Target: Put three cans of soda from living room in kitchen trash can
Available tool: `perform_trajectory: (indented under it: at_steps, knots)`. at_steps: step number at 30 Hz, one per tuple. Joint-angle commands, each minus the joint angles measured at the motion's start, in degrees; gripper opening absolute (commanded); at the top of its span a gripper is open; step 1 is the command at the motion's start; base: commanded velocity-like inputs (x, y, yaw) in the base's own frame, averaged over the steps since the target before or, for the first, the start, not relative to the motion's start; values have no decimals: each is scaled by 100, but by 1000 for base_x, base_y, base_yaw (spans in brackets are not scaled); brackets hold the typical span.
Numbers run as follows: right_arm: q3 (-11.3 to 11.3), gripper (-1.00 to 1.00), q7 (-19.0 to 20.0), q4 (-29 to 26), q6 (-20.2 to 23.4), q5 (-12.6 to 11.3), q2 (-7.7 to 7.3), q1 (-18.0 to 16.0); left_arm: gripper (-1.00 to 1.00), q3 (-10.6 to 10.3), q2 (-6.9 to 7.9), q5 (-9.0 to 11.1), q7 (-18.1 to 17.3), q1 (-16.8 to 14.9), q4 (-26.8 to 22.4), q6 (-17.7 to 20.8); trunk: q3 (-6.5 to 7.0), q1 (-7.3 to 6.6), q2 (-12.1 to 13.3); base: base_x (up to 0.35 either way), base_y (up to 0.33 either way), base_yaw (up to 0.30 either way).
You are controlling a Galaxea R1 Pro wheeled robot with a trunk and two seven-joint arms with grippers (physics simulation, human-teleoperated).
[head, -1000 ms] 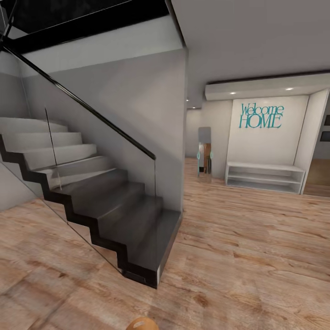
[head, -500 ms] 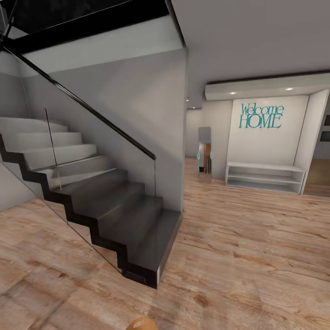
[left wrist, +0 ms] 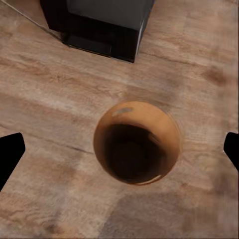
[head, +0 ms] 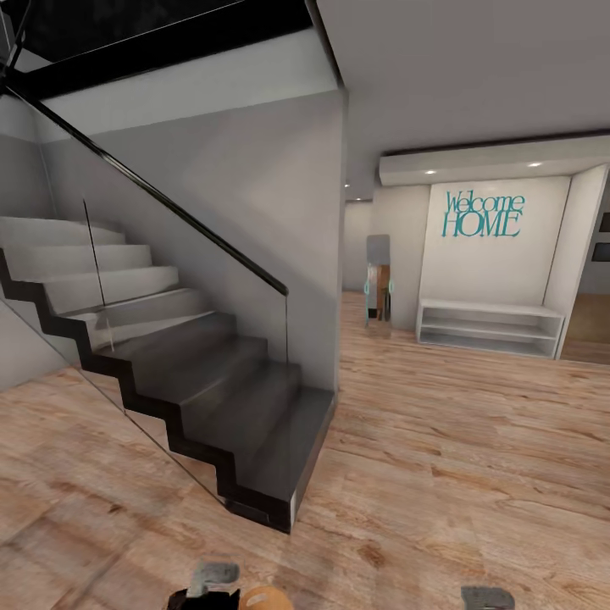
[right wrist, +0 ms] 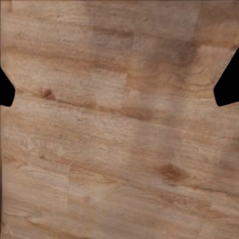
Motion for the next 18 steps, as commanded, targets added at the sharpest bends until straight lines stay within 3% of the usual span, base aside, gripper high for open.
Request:
perform_trajectory:
  at_steps: [1,6,9,15,18]
  knots:
    - [-1,100,4,-138,95,-4,-1,1,100,-31,-2,-1,-154,1,-194,131,-1,0,0,0,0,0]
    - [-6,100,44,-581,580,-49,-4,1,100,-130,-11,-1,-1039,1,-1050,552,-1,0,0,0,0,0]
    - [-8,100,111,-659,683,-57,-4,1,100,-146,-13,14,-1272,1,-1249,610,-1,0,0,0,0,0]
    - [-16,100,188,-742,754,-56,-5,1,100,-155,-29,-14,-1384,1,-1462,697,-1,0,0,0,0,0]
    - [-11,100,201,-770,769,-55,-5,1,100,-150,-58,-21,-1391,1,-1635,955,-1,0,0,0,0,0]
